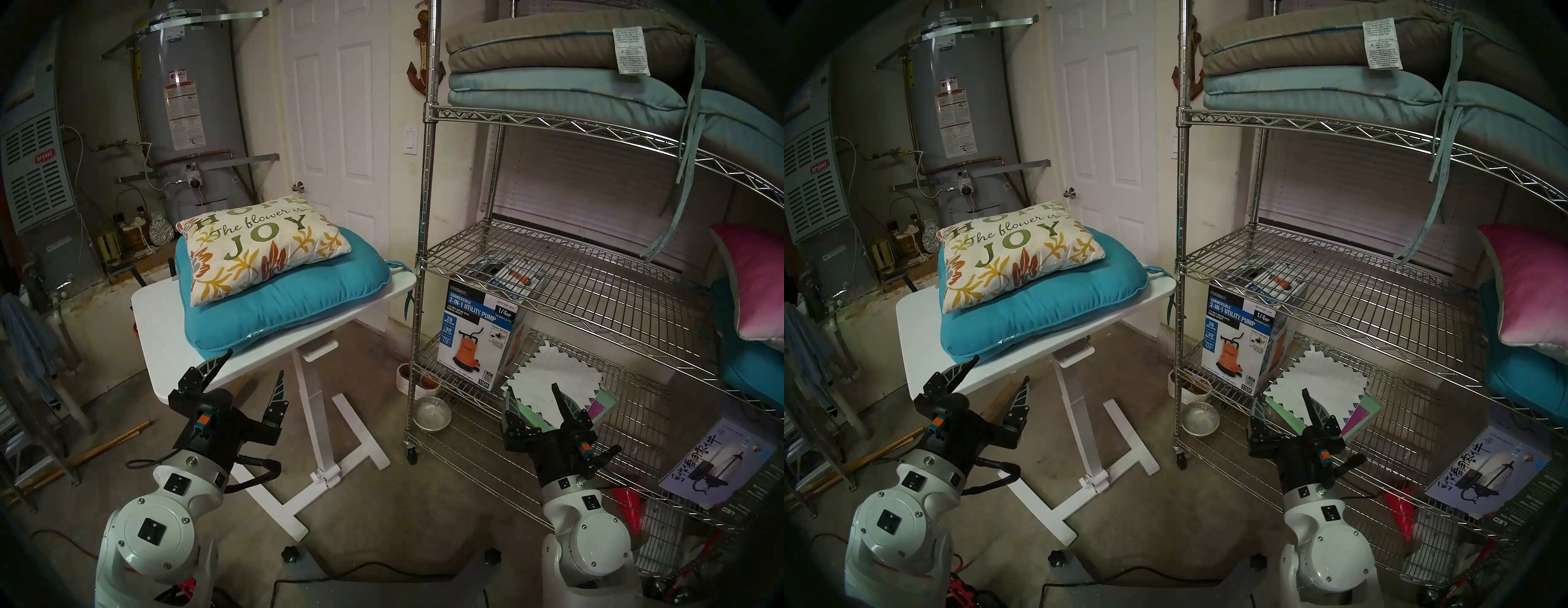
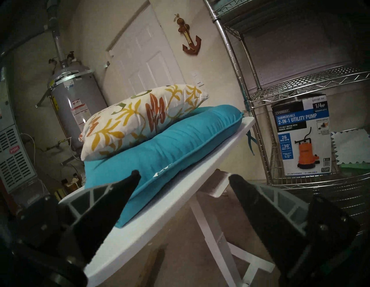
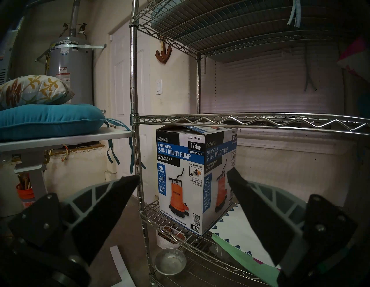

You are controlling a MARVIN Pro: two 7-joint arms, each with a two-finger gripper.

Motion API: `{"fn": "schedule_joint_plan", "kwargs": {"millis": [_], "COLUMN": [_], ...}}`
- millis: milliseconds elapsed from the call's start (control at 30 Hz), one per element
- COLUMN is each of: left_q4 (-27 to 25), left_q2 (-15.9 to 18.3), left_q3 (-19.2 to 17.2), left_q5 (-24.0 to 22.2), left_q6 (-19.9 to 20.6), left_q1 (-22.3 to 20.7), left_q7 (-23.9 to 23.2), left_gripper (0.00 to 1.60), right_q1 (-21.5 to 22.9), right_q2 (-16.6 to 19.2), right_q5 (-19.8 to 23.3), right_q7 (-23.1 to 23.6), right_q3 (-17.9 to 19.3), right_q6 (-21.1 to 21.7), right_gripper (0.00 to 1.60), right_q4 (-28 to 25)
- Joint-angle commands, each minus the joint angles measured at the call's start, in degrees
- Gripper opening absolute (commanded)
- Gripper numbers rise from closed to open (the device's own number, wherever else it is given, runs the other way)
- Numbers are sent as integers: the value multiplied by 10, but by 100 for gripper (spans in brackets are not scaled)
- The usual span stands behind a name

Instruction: Put cushion on the shelf

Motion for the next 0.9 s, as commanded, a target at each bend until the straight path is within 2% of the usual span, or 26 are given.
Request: {"fn": "schedule_joint_plan", "kwargs": {"millis": [0,133,367,633,867], "left_q4": [-23,-23,-23,-23,-5], "left_q2": [27,42,88,129,147], "left_q3": [-20,-43,-73,-70,-59], "left_q5": [44,69,136,212,264], "left_q6": [23,39,49,47,50], "left_q1": [-26,-45,-62,-75,-103], "left_q7": [3,2,-6,-16,-21], "left_gripper": [160,160,160,160,160], "right_q1": [2,2,2,2,2], "right_q2": [0,0,0,0,0], "right_q5": [1,1,1,1,1], "right_q7": [0,0,0,0,0], "right_q3": [0,0,0,0,0], "right_q6": [-2,-2,-2,-2,-2], "right_gripper": [160,160,160,160,160], "right_q4": [-10,-10,-10,-10,-11]}}
